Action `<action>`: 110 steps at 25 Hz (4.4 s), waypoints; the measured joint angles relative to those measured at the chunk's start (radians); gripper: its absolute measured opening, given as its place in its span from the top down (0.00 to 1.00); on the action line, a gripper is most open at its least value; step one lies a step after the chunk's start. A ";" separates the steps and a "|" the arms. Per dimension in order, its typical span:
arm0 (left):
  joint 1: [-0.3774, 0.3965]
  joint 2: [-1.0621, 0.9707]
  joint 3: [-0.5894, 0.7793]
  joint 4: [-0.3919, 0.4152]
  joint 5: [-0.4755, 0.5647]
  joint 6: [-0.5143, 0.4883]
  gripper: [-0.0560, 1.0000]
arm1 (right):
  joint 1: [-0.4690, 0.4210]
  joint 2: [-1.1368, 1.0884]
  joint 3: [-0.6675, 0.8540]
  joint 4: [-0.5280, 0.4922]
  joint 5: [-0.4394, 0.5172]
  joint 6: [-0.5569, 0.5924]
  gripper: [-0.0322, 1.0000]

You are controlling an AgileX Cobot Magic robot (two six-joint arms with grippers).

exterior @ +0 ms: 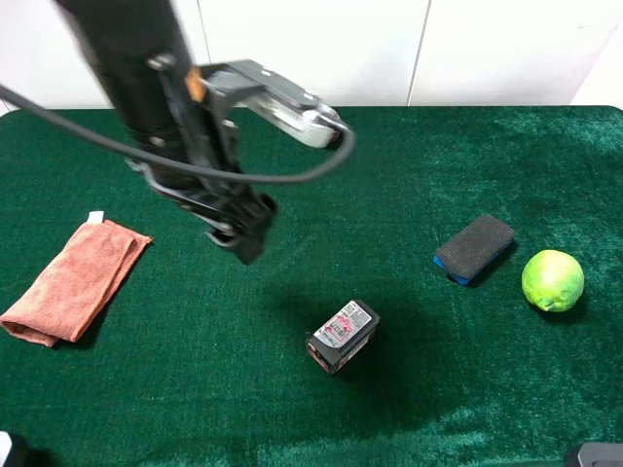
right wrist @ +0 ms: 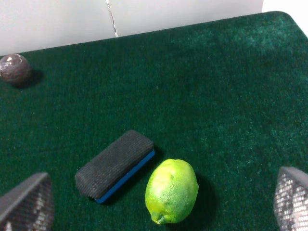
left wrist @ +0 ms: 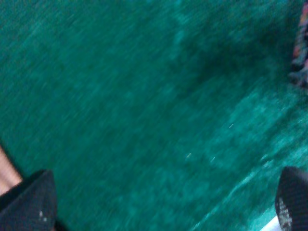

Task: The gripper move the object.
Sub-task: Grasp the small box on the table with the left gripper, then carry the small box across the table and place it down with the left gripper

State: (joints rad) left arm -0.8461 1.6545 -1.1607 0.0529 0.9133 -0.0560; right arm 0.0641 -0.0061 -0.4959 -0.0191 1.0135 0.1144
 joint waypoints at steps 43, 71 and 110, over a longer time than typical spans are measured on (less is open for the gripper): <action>-0.240 0.515 -0.170 -0.185 -0.278 -0.001 0.11 | 0.000 0.000 0.000 0.001 0.000 0.000 0.30; -0.240 0.511 -0.228 -0.168 -0.213 -0.002 0.49 | 0.000 0.000 0.000 0.003 -0.001 0.000 0.30; -0.240 0.511 -0.662 0.010 0.244 -0.006 0.49 | 0.000 0.000 0.000 0.003 0.000 0.000 0.30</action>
State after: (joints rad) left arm -1.0862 2.1651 -1.8222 0.0630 1.1576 -0.0616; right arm 0.0641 -0.0065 -0.4959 -0.0157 1.0131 0.1144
